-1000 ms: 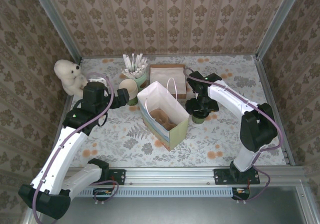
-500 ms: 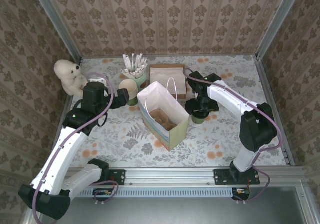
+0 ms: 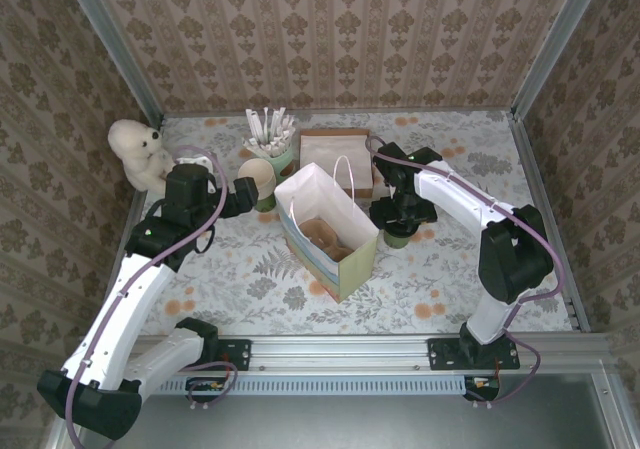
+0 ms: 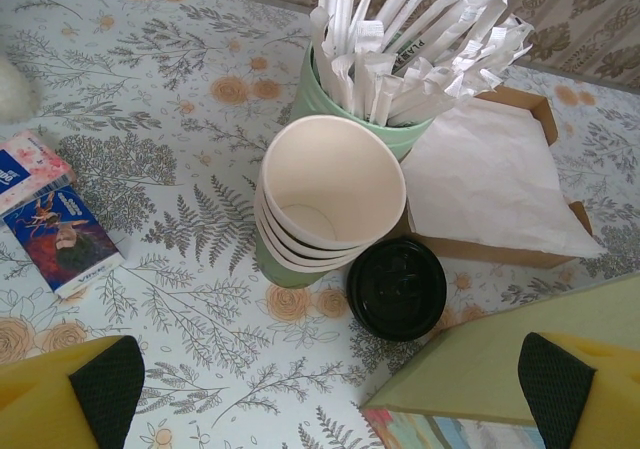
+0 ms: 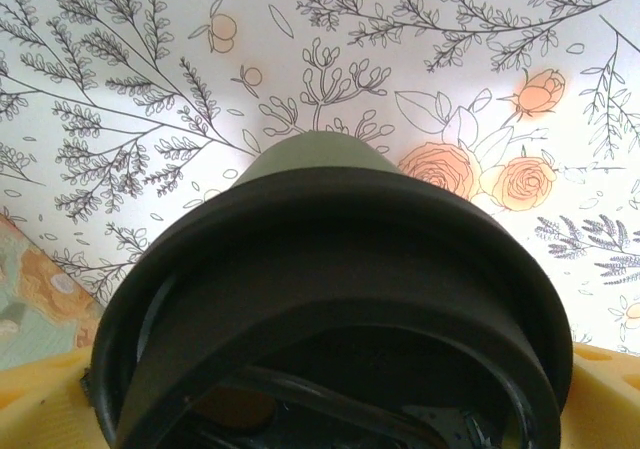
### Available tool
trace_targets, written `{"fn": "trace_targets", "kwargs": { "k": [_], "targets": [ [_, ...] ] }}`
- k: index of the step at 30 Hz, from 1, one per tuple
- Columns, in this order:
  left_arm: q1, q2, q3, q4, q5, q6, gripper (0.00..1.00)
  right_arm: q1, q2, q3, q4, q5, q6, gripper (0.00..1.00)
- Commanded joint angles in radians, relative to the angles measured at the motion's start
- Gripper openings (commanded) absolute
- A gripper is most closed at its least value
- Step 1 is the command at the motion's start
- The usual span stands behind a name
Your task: Pack the takeout coffee
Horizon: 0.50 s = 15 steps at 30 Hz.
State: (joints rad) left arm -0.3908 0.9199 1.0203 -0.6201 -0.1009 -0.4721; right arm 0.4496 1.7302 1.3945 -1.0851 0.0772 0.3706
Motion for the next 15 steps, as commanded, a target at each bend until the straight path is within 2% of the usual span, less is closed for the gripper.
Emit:
{"fn": "trace_targets", "kwargs": {
  "k": [1,15],
  "targets": [
    [0.007,-0.02,-0.009,-0.001,0.013,-0.009,1.0,0.0,0.008,-0.008,0.005,0.021,0.01,1.0],
    [0.009,-0.019,-0.009,0.001,0.017,-0.01,1.0,-0.005,0.005,-0.028,0.013,0.024,0.01,0.98]
  ]
}}
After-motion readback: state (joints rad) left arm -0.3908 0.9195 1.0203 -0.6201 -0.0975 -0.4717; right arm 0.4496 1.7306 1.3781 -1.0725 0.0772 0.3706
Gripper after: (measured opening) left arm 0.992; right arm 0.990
